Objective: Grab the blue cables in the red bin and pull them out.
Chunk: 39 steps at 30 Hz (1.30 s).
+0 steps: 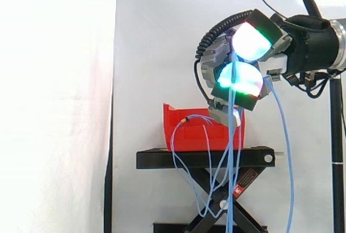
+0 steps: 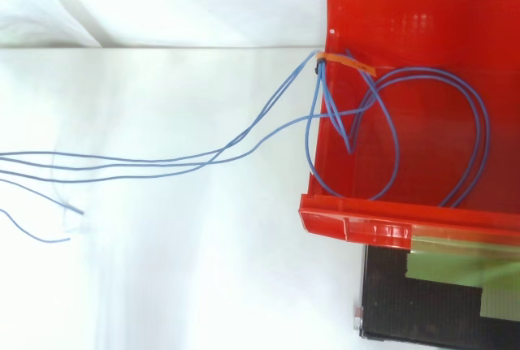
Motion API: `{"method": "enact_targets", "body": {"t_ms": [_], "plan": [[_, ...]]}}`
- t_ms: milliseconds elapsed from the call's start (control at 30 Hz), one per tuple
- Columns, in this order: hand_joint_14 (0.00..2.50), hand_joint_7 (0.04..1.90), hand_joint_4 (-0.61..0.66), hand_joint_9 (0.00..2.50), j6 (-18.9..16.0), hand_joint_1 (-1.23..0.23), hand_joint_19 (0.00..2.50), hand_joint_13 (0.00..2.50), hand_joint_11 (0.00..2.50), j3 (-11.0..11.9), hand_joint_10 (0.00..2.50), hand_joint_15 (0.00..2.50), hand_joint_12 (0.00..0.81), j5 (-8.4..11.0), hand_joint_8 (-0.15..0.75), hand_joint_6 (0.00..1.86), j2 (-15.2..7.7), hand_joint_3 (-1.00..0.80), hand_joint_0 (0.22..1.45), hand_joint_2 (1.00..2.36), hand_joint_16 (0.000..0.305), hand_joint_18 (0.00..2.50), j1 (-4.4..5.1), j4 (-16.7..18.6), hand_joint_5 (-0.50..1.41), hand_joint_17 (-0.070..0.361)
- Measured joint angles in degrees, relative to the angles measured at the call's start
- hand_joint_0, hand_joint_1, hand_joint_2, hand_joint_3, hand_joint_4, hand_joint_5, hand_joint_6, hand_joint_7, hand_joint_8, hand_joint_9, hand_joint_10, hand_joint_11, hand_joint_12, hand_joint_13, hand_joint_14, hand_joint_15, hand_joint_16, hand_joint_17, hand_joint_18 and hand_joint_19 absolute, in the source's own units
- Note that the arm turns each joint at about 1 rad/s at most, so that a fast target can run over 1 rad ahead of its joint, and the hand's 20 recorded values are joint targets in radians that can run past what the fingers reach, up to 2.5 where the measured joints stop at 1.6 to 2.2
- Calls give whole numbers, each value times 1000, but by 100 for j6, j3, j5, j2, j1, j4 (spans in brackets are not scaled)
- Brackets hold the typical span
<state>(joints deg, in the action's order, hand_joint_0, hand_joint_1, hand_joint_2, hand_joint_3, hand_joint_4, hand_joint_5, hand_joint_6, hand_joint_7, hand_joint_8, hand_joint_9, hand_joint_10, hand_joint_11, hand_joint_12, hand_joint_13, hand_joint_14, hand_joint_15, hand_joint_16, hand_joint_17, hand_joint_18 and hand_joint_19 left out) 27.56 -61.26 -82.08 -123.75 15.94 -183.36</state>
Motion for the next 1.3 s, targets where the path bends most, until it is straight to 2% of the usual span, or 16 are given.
{"method": "enact_targets", "body": {"t_ms": [500,800,1033,1300], "plan": [[1208,741,235,947,-77,-686,1106,1095,1402,0,1358,1204,371,7,308,437,0,-1000,660,1000,49,823,3,-7,812,111],[1194,718,245,912,-80,-671,1084,1080,1314,0,1431,1140,387,6,326,454,0,-1000,621,1000,52,814,3,-6,816,116],[1261,701,231,957,-80,-666,1037,1129,1259,0,1481,1088,436,0,372,449,0,-1000,536,1000,59,874,6,5,900,132],[1243,711,223,969,-78,-686,1027,1151,1257,0,1475,1073,440,6,363,414,0,-1000,519,1000,59,881,9,10,938,133]]}}
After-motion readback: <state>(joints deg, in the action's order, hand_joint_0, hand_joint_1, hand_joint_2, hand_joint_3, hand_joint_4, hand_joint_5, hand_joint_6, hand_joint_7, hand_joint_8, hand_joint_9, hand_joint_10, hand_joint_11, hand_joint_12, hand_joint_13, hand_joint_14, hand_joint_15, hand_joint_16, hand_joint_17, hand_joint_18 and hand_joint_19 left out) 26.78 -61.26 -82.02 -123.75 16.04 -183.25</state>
